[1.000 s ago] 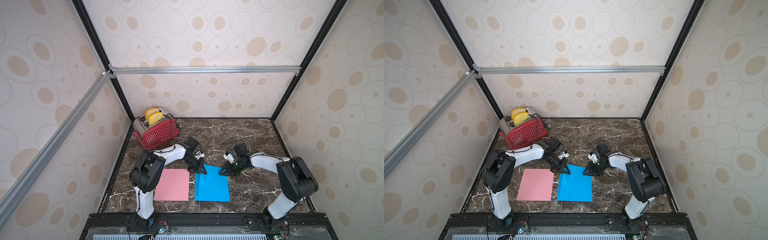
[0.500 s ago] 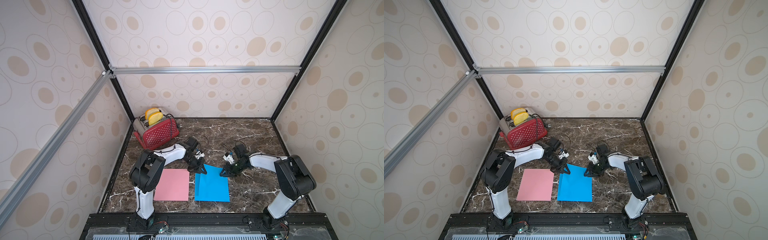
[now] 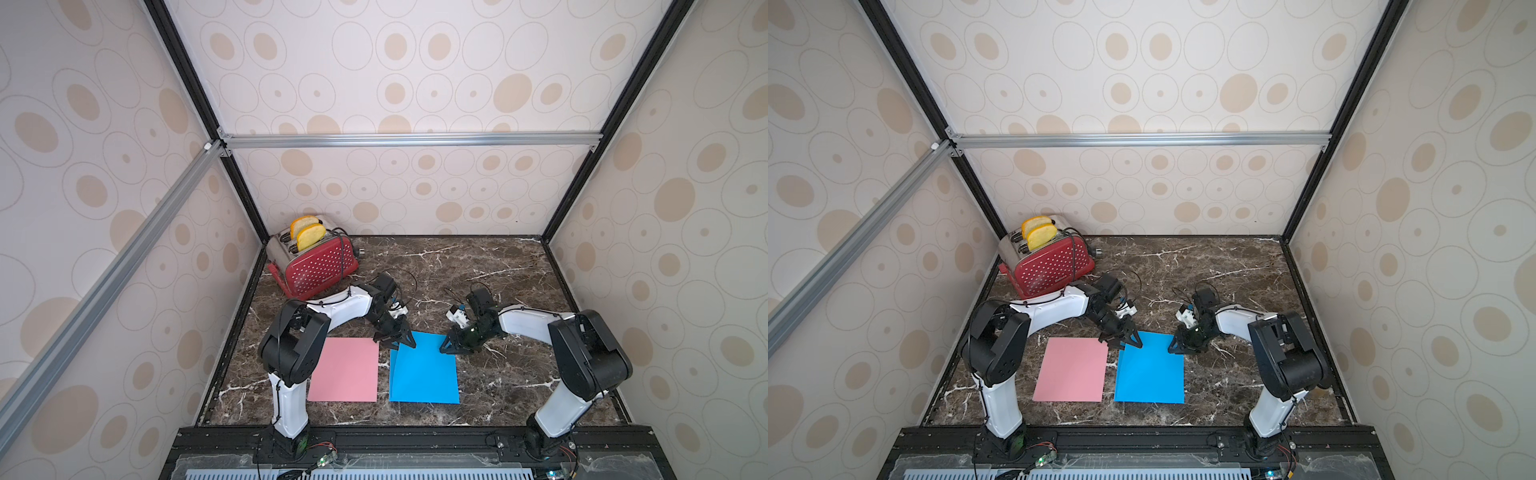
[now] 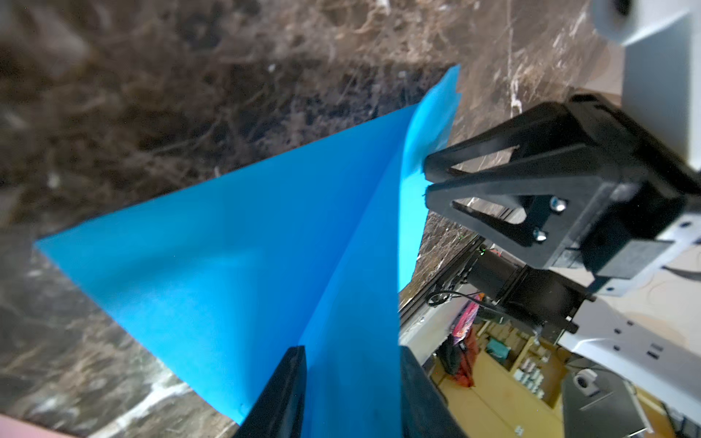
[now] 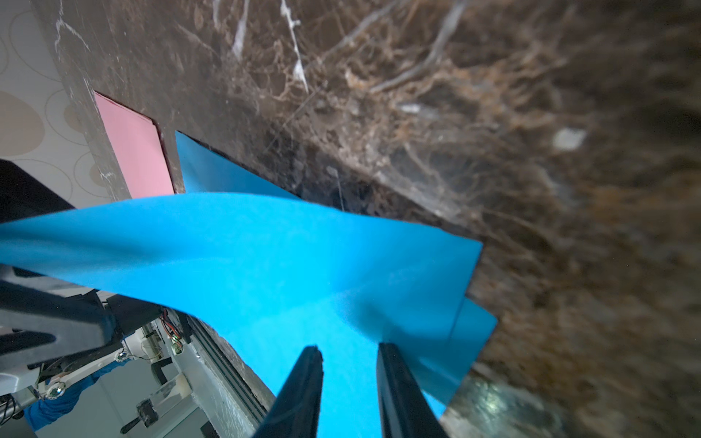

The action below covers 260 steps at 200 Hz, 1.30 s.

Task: Sort the scattered colored papers by color
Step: Place the colored paper, then reset both arms

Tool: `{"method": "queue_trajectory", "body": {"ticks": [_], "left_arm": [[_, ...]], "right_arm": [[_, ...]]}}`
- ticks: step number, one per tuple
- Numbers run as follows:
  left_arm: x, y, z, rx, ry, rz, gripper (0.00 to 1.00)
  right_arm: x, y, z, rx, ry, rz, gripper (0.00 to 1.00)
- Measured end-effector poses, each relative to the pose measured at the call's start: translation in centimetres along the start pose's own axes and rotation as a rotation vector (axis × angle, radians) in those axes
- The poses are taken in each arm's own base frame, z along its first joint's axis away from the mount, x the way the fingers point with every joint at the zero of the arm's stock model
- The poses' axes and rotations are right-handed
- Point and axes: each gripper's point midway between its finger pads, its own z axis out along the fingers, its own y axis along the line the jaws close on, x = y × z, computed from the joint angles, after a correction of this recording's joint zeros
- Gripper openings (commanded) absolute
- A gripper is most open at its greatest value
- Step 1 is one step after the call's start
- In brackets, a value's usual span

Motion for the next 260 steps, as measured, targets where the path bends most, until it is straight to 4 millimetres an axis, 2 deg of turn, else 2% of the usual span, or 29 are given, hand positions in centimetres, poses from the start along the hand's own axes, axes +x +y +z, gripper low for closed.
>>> {"method": "queue_trajectory", "body": {"ticks": [38,65,72,82,91,97,100,104,110,113,127,141,158,172,186,195,205,214,233,249,260], "left_arm": [[1.4,2.7,-1.1,-0.185,0.037,-0.019,0.49],[0.8,5.0,-4.5,-0.430,-0.036,0.041,0.53],[0.5,5.4,-5.8,-0.496,-0.077,0.068,0.57],[0.2,5.8,-7.9,-0.574,-0.141,0.107,0.71],[-0.1,5.7,-10.0,-0.624,-0.214,0.132,0.84],[-0.3,5.5,-11.5,-0.653,-0.269,0.153,0.97],[-0.4,5.3,-12.6,-0.671,-0.303,0.172,0.99],[-0.6,5.2,-13.4,-0.683,-0.340,0.176,0.99],[-0.7,4.7,-15.2,-0.698,-0.413,0.193,0.99],[-0.7,4.4,-16.1,-0.703,-0.448,0.202,0.99],[-0.5,3.8,-20.4,-0.721,-0.635,0.216,0.99],[0.2,4.1,-24.0,-0.749,-0.794,0.213,0.99],[1.1,5.2,-27.6,-0.826,-0.957,0.219,0.99],[1.4,6.9,-30.0,-0.929,-1.061,0.191,0.99],[1.3,9.2,-32.3,-1.056,-1.165,0.116,0.99],[1.2,11.1,-33.5,-1.142,-1.221,0.076,0.99],[1.0,12.9,-33.7,-1.190,-1.248,0.073,0.99],[0.7,14.8,-32.9,-1.215,-1.241,0.098,0.99],[-0.2,18.0,-30.7,-1.235,-1.209,0.142,0.99],[-1.7,20.1,-29.1,-1.200,-1.209,0.144,0.99],[-2.5,21.3,-28.2,-1.167,-1.231,0.137,0.99]], "right_arm": [[0.0,0.0,0.0,0.001,0.000,0.001,0.31],[0.1,-0.1,0.0,0.002,0.004,0.004,0.31],[0.2,0.0,0.0,0.003,0.007,0.006,0.32],[0.4,-0.1,-0.2,0.011,0.013,0.012,0.35],[0.5,0.0,-0.4,0.019,0.018,0.017,0.41],[0.4,0.2,-0.8,0.024,0.017,0.015,0.48],[0.4,0.3,-1.0,0.026,0.015,0.022,0.51],[0.3,0.5,-1.3,0.027,0.012,0.011,0.65],[0.0,0.9,-1.8,0.030,0.006,0.011,0.95],[-0.2,1.3,-2.2,0.029,0.000,0.013,0.99],[-1.2,2.9,-4.0,0.028,-0.035,-0.018,1.00],[-2.4,4.8,-6.4,0.032,-0.086,-0.065,1.00],[-3.8,6.8,-9.9,0.065,-0.178,-0.137,1.00],[-4.9,7.1,-13.1,0.121,-0.285,-0.195,1.00],[-5.6,5.5,-16.3,0.207,-0.409,-0.229,1.00],[-6.0,3.7,-18.2,0.286,-0.510,-0.251,1.00],[-6.1,1.1,-19.6,0.400,-0.621,-0.272,1.00],[-6.2,-1.4,-20.2,0.513,-0.709,-0.299,1.00],[-6.1,-6.2,-18.9,0.712,-0.828,-0.417,1.00],[-5.5,-11.1,-16.7,0.862,-0.732,-0.428,1.00],[-6.0,-13.5,-16.5,0.943,-0.688,-0.399,1.00]]}}
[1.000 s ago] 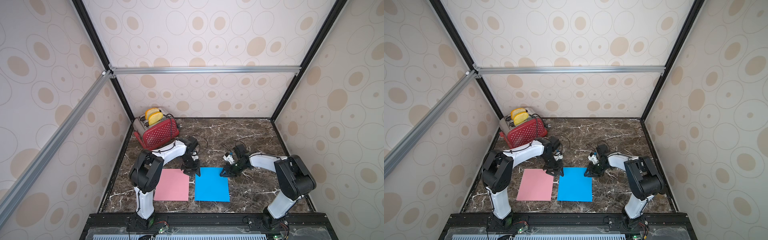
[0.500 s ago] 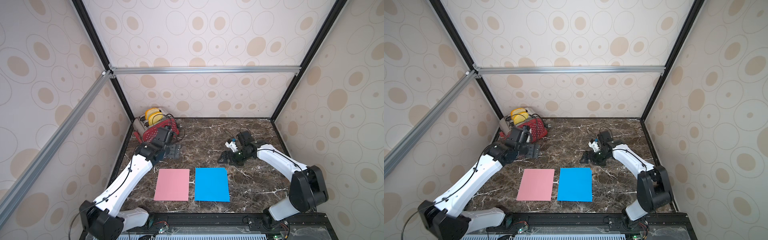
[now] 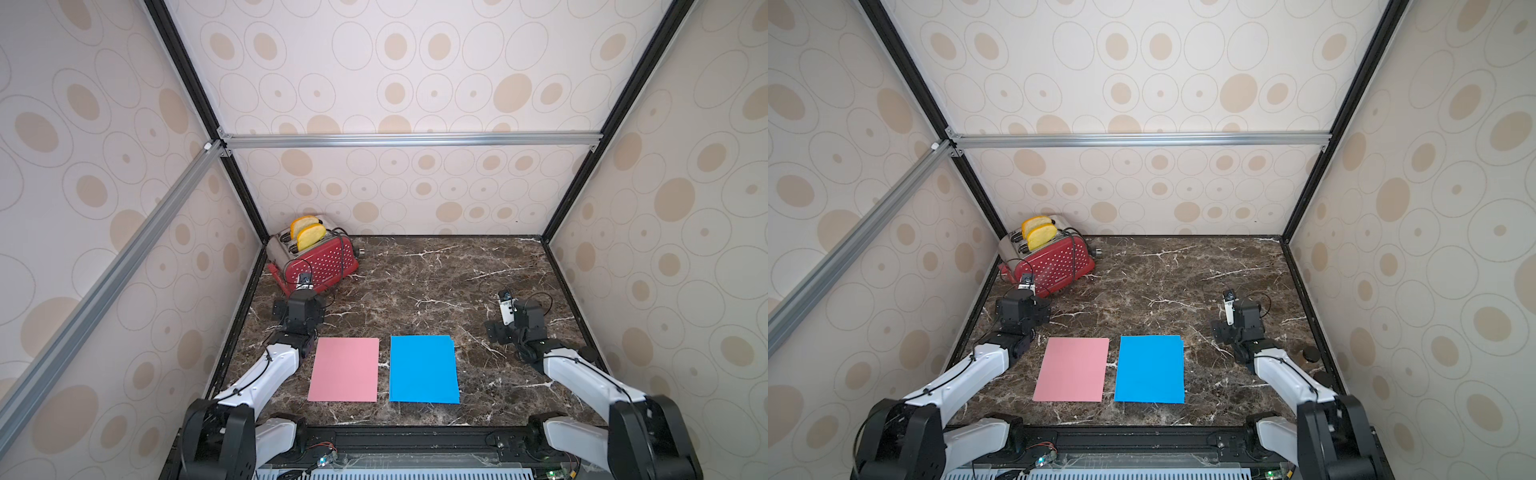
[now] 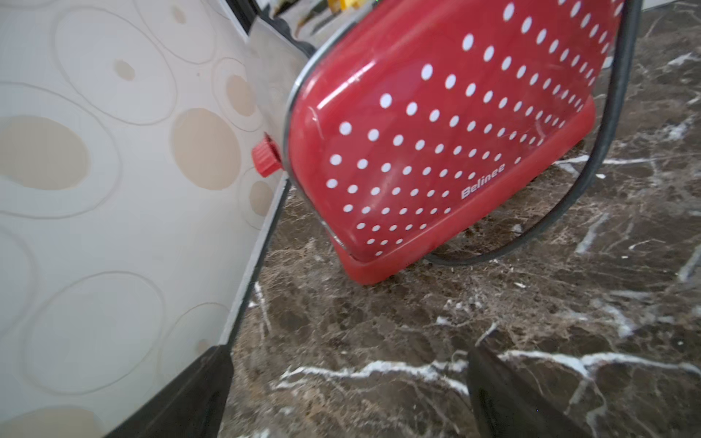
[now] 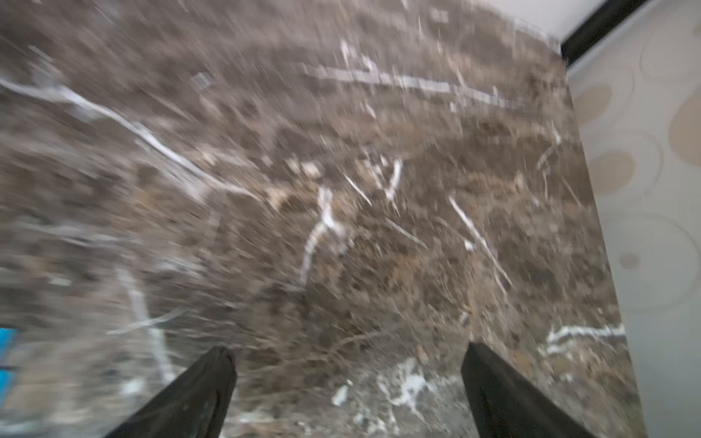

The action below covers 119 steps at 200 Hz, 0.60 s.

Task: Sort the scattered colored papers by color
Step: Reset both arms

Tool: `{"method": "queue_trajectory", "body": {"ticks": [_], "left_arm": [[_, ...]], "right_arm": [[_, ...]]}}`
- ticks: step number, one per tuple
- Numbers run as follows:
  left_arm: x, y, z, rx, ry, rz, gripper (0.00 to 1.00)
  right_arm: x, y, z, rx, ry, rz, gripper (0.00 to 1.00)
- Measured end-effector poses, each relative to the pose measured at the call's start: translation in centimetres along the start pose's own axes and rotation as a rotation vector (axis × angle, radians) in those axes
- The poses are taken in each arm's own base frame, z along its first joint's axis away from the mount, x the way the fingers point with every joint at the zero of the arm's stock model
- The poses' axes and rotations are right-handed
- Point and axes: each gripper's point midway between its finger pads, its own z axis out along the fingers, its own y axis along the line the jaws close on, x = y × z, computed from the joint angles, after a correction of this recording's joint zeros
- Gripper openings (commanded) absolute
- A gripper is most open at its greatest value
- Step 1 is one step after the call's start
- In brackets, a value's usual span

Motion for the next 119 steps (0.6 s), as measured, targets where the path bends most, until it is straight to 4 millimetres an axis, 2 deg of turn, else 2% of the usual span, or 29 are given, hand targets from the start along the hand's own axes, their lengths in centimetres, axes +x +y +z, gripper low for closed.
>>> {"method": "queue_trajectory", "body": {"ticks": [15,27,65,93,119], "left_arm": [[1.6,-0.5,1.1,0.011,-0.017,-0.025,0.99],[2.7,-0.6,1.7,0.010,-0.019,-0.040,0.99],[4.1,-1.5,3.3,0.029,-0.077,-0.098,0.99],[4.1,-2.4,4.2,0.093,-0.103,-0.114,0.99],[2.8,-2.9,4.0,0.143,-0.155,-0.129,0.99]], "right_arm": [[-0.6,-1.3,1.5,0.053,-0.042,0.008,1.00],[-1.4,-2.1,1.6,0.087,-0.116,0.033,1.00],[-1.2,-6.4,2.6,0.188,-0.218,0.176,1.00],[-1.1,-5.3,4.3,0.114,-0.231,0.170,1.00],[-1.7,-5.8,4.1,0.136,-0.257,0.189,1.00]]}}
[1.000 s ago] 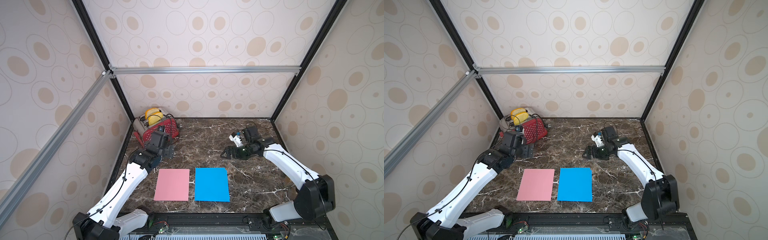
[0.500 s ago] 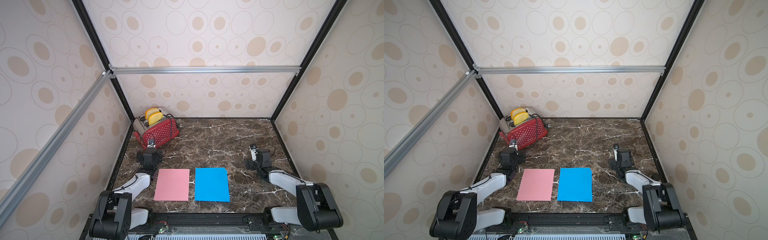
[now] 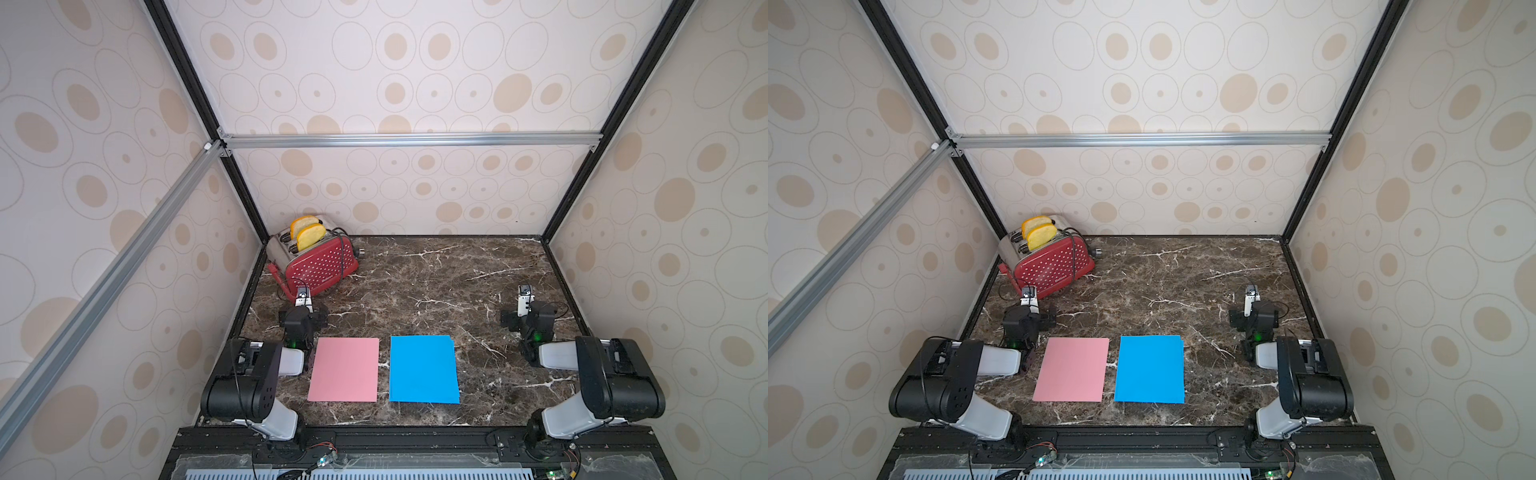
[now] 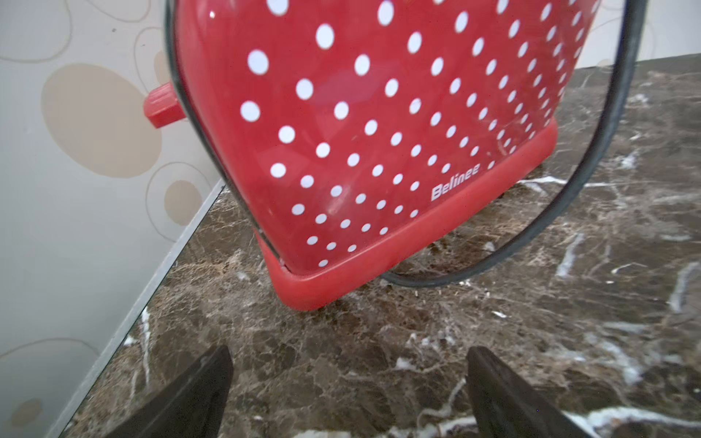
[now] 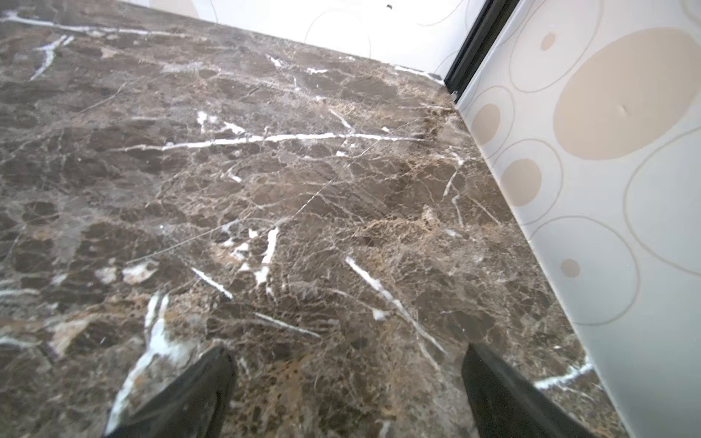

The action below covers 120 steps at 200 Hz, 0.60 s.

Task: Sort the scattered colored papers by color
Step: Reset both arms

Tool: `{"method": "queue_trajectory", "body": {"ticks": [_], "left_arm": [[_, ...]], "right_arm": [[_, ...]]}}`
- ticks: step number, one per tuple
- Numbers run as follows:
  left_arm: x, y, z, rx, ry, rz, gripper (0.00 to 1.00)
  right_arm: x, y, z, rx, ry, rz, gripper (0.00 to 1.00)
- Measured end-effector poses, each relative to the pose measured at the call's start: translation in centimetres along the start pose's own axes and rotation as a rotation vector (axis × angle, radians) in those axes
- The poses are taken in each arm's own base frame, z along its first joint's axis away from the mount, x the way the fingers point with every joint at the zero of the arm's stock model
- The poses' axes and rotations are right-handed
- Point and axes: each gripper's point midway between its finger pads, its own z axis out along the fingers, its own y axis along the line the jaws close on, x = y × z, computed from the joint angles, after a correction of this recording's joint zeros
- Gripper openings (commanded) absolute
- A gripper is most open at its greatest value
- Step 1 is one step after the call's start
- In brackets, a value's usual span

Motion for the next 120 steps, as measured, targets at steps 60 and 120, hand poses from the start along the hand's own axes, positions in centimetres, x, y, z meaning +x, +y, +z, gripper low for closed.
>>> {"method": "queue_trajectory", "body": {"ticks": [60,120], "left_arm": [[-0.84,-0.46,0.36,0.030,-0.013,-0.004,0.99],[-0.78,-0.47,0.45,0.031,-0.005,-0.002,0.99]], "right_arm": [[-0.40,-0.05,0.04,0.008,-0.011,0.001,1.00],[-0.55,0.00,0.07,0.006,-0.013,0.001,1.00]]}}
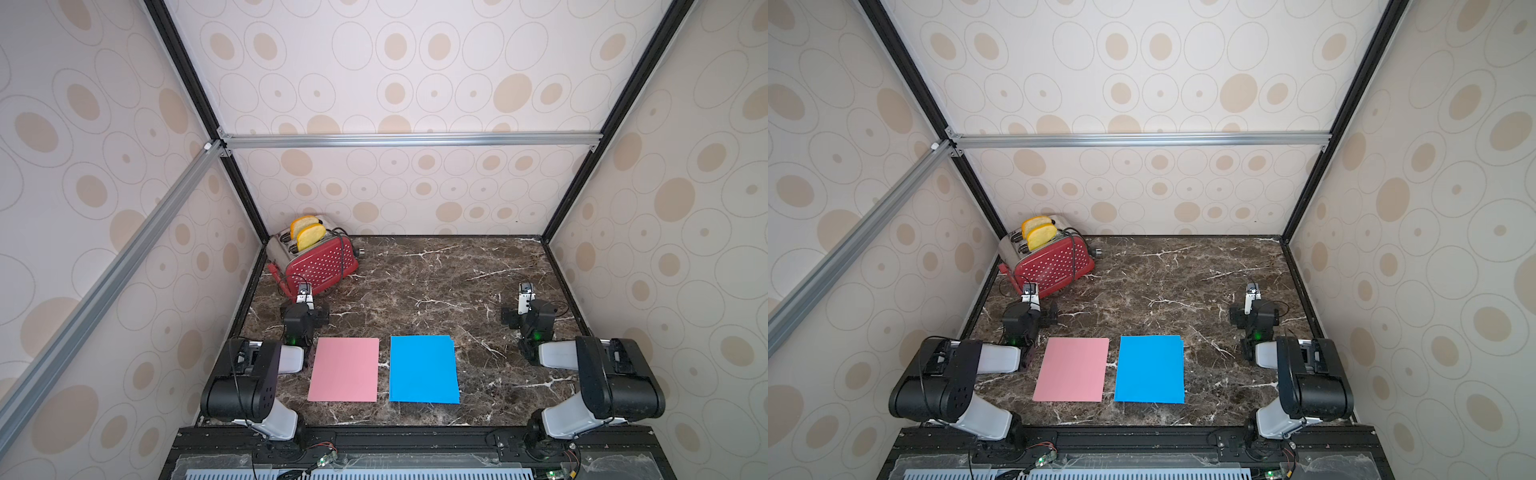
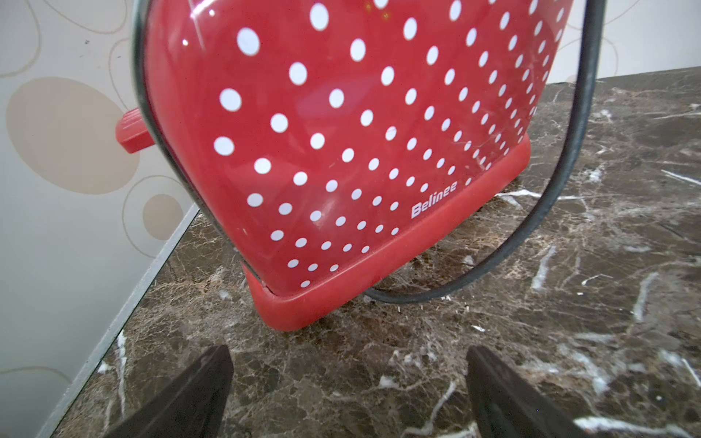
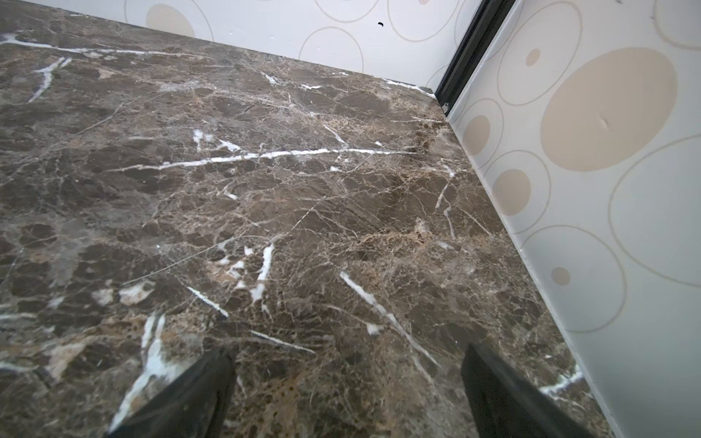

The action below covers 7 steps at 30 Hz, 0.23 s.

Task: Sort the scattered colored papers by color
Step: Reset both arms

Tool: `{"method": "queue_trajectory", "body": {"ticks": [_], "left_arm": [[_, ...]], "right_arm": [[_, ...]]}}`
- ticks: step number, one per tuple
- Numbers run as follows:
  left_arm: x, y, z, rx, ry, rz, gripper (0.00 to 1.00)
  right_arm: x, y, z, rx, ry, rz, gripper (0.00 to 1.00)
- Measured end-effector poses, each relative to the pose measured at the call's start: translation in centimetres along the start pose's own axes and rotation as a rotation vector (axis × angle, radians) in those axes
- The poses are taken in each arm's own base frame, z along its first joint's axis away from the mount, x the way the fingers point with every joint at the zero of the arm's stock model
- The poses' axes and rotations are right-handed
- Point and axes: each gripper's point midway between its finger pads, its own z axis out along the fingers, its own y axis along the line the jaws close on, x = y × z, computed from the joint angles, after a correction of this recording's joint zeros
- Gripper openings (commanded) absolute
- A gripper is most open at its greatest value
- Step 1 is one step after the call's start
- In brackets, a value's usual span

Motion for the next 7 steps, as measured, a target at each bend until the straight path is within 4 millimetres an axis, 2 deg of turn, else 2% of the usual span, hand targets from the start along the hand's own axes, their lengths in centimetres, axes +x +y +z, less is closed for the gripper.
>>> {"method": "queue_trajectory", "body": {"ticks": [7], "left_arm": [[-0.05,0.00,0.02,0.000,-0.001,0.000,0.99]], "right_arm": [[-0.31,-0.04,0.12,0.000,-0.003,0.001,1.00]]}}
